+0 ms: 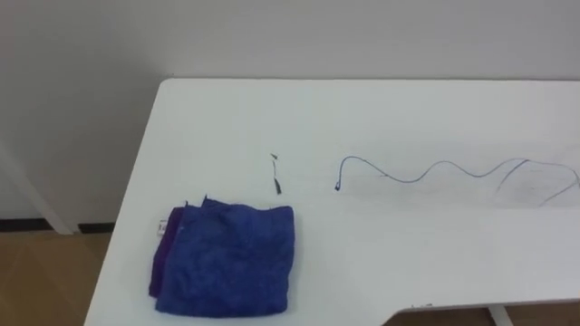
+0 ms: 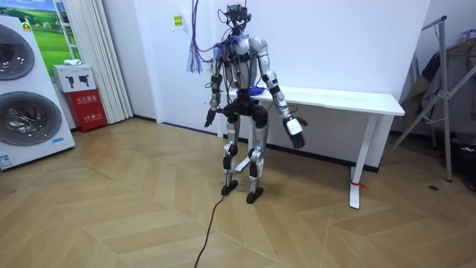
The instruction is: Wipe table
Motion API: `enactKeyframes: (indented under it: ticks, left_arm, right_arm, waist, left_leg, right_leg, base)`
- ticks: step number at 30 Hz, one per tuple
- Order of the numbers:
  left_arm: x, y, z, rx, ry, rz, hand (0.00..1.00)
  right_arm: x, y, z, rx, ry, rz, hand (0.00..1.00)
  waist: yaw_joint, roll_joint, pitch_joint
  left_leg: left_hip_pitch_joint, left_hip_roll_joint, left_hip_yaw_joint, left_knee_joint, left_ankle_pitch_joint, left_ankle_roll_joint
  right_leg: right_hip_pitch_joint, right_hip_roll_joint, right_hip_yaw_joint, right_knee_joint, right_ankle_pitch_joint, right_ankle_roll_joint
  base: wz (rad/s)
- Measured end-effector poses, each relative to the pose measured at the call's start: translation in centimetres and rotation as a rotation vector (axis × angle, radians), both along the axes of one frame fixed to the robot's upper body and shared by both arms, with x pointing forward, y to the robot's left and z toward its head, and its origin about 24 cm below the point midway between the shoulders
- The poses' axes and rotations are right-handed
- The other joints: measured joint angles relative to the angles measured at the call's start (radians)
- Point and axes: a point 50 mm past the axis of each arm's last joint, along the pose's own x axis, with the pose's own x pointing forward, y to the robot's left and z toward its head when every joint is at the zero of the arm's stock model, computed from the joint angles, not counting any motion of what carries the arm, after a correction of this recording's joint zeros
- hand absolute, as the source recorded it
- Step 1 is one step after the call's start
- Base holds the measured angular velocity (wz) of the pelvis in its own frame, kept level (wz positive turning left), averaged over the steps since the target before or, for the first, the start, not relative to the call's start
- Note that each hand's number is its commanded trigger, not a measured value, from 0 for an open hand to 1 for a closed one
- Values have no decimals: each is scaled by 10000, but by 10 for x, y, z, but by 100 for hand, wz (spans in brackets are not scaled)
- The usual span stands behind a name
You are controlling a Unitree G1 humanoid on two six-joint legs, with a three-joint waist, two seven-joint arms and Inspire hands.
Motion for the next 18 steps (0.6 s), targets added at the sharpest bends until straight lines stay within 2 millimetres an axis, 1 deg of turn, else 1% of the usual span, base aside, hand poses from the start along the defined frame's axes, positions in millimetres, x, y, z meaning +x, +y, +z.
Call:
enactKeyframes:
  ticks: [1, 4, 6, 7, 8, 9, 10, 11, 12, 13, 14, 15, 17, 18]
  left_arm:
    - [3, 1, 1, 86, -71, -102, 0]
    - [6, 3, 2, 216, -208, -311, 0]
    - [11, 4, 5, 318, -503, -387, 0]
    - [15, 5, 6, 385, -729, -449, 0]
    - [15, 5, 6, 400, -768, -461, 0]
    - [15, 5, 6, 377, -792, -512, 0]
    - [14, 4, 6, 350, -745, -555, 0]
    - [14, 4, 6, 330, -746, -552, 0]
    - [15, 3, 5, 308, -791, -547, 0]
    - [16, 3, 6, 281, -845, -591, 0]
    - [16, 3, 6, 272, -863, -622, 0]
    - [17, 2, 6, 246, -879, -751, 0]
    - [13, -2, 5, 97, -755, -897, 0]
    - [9, -4, 4, 3, -633, -876, 0]
  right_arm:
    - [9, -5, 4, -457, -275, 88, 0]
    - [26, -15, 13, -1301, -790, 286, 0]
    - [48, -24, 25, -2117, -1623, 243, 0]
    - [59, -26, 30, -2460, -1964, 459, 0]
    - [62, -26, 32, -2588, -2067, 623, 0]
    - [70, -25, 36, -2847, -2360, 820, 0]
    - [79, -26, 42, -3152, -2606, 1159, 0]
    - [84, -26, 45, -3376, -2703, 1434, 0]
    - [94, -28, 54, -3799, -3086, 1625, 0]
    - [106, -30, 65, -4255, -3596, 1867, 0]
    - [110, -30, 69, -4386, -3672, 1760, 0]
    - [113, -29, 72, -4557, -3637, 1779, 0]
    - [122, -27, 82, -4988, -3955, 2402, 0]
    - [137, -23, 97, -5565, -4540, 3201, 0]
  waist:
    - [5, -42, -1]
    - [29, -69, -12]
    - [38, -25, -29]
    - [70, 11, -18]
    - [107, -18, -22]
    - [117, 31, 31]
    - [109, 45, 51]
    - [106, 99, 36]
    - [97, 85, 44]
    - [93, 113, 24]
    - [96, 70, 38]
    - [108, 77, 38]
    - [89, 116, 30]
    - [65, 147, 26]
  left_leg:
    - [-10, 3, -3, 2, 0, 0]
    - [-13, 15, -17, -4, 0, -1]
    - [-95, 16, 1, 3, 2, 0]
    - [-132, 18, 38, 14, 5, 0]
    - [-132, 14, 56, 19, 5, 0]
    - [-116, 9, 153, 18, 5, 1]
    - [-105, 5, 240, 17, 6, 1]
    - [-110, 3, 264, 16, 6, 2]
    - [-125, 2, 287, 15, 7, 4]
    - [-148, 2, 301, 15, 8, 5]
    - [-176, 3, 301, 16, 9, 7]
    - [-231, 1, 334, 17, 10, 8]
    - [-277, 13, 448, 22, 11, 10]
    - [-275, 31, 506, 43, 11, 10]
  right_leg:
    - [-8, 2, -16, -9, 1, 0]
    - [-26, 19, -24, -13, 1, 0]
    - [-123, 18, -46, -13, 1, 0]
    - [-172, 19, -22, -9, 2, -2]
    - [-186, 17, 0, -1, 2, -2]
    - [-205, 16, 99, 1, 3, 0]
    - [-246, 10, 178, 22, 13, 18]
    - [-274, 1, 180, 32, 21, 29]
    - [-307, -13, 172, 36, 27, 40]
    - [-348, -21, 171, 45, 30, 45]
    - [-384, -21, 171, 59, 31, 47]
    - [-458, -15, 184, 98, 32, 47]
    - [-605, 3, 206, 201, 32, 46]
    - [-625, 13, 198, 203, 46, 29]
  base:
    - [4]
    - [1]
    - [-2]
    - [-7]
    - [-16]
    - [-27]
    - [-31]
    - [-26]
    - [-12]
    - [-6]
    - [0]
    - [-10]
    - [-21]
    - [-17]
